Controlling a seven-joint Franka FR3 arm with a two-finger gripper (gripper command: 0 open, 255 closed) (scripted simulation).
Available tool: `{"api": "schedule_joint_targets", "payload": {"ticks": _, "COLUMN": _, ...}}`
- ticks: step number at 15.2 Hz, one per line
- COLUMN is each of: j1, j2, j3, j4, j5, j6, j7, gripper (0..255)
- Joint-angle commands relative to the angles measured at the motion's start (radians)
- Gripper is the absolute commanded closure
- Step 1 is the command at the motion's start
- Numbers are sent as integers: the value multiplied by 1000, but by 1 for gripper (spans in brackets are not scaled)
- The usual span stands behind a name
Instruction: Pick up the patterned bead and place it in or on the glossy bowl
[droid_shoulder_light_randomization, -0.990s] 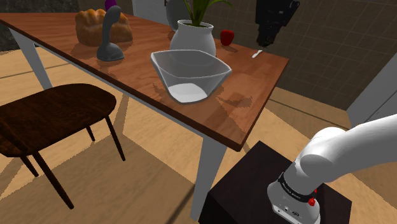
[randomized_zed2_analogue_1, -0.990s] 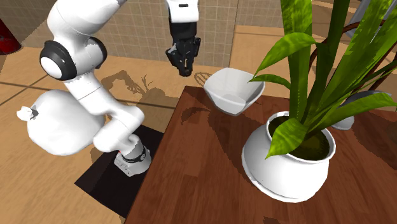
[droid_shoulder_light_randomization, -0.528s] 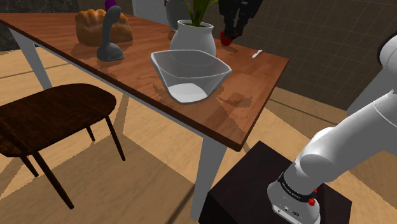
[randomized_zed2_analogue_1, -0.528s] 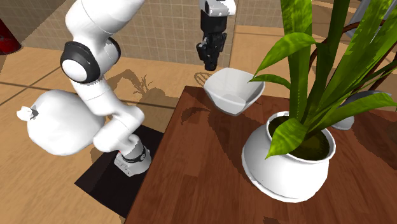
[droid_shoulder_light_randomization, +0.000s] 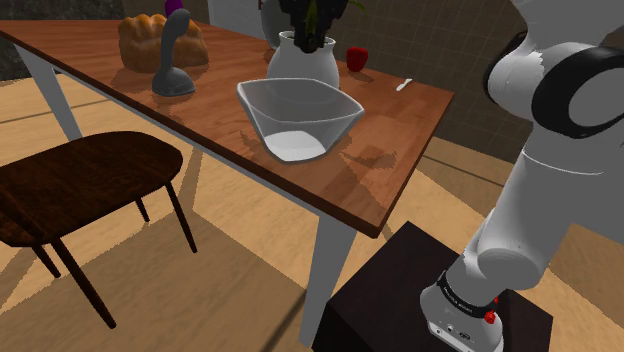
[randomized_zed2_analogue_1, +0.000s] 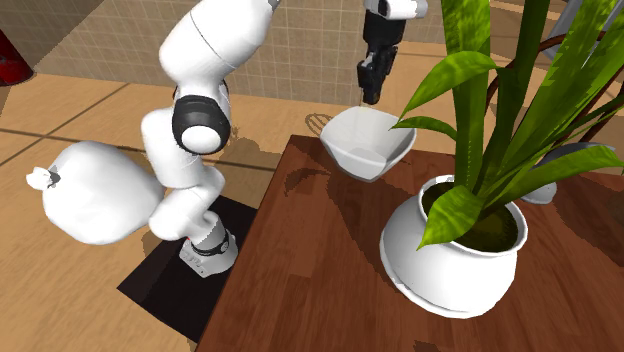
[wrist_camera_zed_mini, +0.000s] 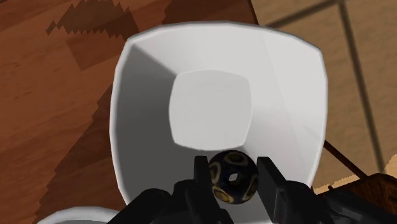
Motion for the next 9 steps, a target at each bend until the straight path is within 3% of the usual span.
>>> {"api": "schedule_joint_targets", "payload": {"ticks": 1, "j1": -11, "j2": -13, "j3": -3, "j4": -45, "j5": 13, "j6": 34, "j7": 0, "gripper": 255}}
{"api": "schedule_joint_targets", "payload": {"ticks": 9, "j1": -84, "j2": -170, "j3": -42, "j4": -357, "j5": 113, "j6": 215, "j7": -57, "gripper": 255}}
